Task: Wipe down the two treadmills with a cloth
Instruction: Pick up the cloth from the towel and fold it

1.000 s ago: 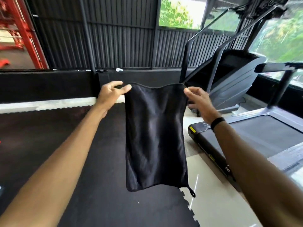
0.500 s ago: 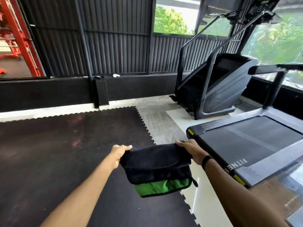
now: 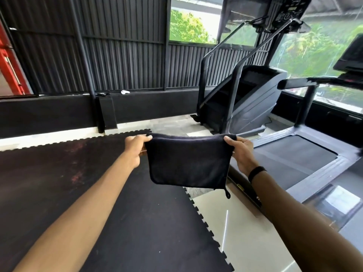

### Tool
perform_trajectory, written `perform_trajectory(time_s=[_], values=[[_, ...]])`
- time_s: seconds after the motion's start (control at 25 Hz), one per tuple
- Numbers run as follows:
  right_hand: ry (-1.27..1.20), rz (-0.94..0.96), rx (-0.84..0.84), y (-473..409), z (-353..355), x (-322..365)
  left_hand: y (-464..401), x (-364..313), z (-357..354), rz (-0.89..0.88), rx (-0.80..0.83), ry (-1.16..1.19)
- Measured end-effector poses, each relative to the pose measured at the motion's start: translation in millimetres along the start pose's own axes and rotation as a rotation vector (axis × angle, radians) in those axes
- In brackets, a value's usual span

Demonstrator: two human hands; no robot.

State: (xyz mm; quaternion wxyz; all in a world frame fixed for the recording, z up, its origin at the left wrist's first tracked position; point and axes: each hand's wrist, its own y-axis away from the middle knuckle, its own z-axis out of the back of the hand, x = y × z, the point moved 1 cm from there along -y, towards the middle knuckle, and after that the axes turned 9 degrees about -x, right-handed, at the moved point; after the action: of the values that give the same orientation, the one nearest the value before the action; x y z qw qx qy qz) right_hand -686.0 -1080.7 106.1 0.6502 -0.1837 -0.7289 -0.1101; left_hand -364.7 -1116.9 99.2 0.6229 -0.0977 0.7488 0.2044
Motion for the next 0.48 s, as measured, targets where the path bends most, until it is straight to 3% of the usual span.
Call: perform_trajectory(time_s=[0.48], values=[[0.101,0.257,-0.190,-2,38,44,16,-38,-47,-0.211,0.127,0.038]])
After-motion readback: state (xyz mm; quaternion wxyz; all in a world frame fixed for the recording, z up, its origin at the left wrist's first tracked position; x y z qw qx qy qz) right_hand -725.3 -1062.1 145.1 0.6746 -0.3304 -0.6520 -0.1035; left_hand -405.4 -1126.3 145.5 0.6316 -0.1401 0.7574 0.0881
